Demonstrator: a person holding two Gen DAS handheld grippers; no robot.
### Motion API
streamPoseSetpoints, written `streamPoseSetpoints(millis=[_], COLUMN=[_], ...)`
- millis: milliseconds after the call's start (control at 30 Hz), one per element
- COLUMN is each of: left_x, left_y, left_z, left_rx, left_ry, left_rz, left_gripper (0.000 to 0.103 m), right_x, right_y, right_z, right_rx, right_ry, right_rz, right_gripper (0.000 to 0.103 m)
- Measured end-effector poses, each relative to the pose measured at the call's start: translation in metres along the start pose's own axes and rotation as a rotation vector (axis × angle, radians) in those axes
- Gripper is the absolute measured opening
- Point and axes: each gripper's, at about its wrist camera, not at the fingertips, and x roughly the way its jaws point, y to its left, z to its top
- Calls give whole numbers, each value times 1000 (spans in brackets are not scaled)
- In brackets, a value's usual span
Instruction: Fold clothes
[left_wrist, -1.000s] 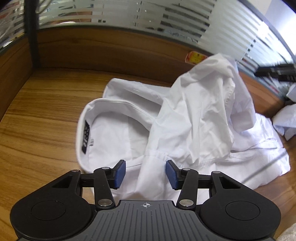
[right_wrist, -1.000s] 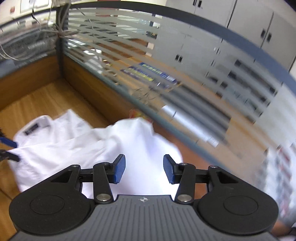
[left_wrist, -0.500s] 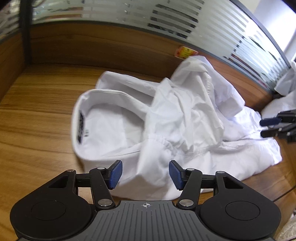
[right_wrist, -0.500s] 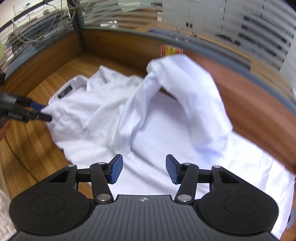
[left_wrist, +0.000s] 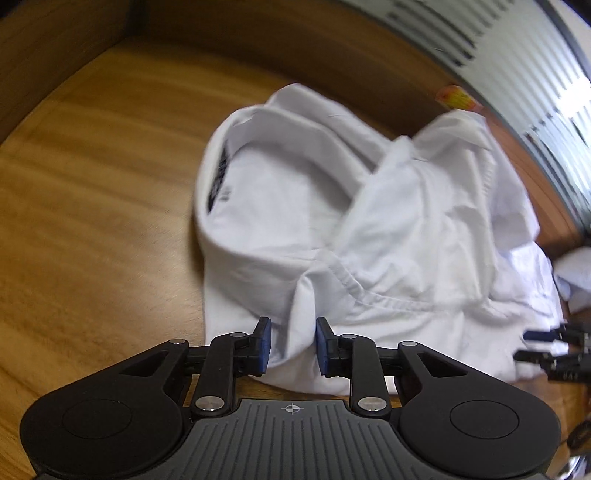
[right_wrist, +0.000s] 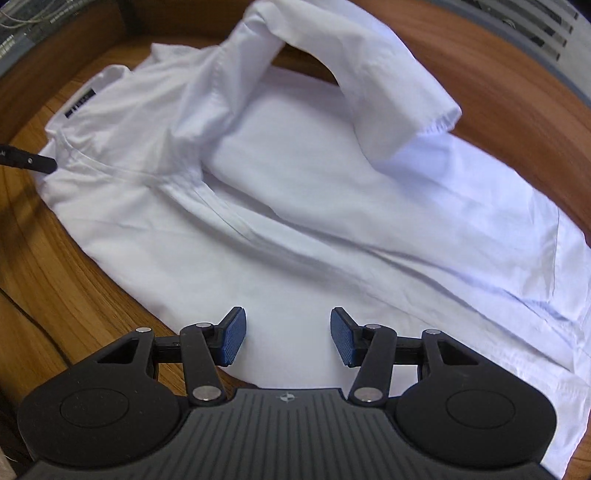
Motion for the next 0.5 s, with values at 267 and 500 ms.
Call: streamPoseSetpoints(millis=[267,500], left_x=[-15,-60], left_y=[-11,-35], left_z=[4,-1], left_rx=[25,141], left_ry=[-28,-113], left_rz=[24,29], left_gripper=[33,33], right_x=[-1,-13], right_y=[-16,23], right_z=[-6,6], right_rx=[23,-54], right_ry=[5,-92], right_rz=[-9,45], right_gripper=[57,57])
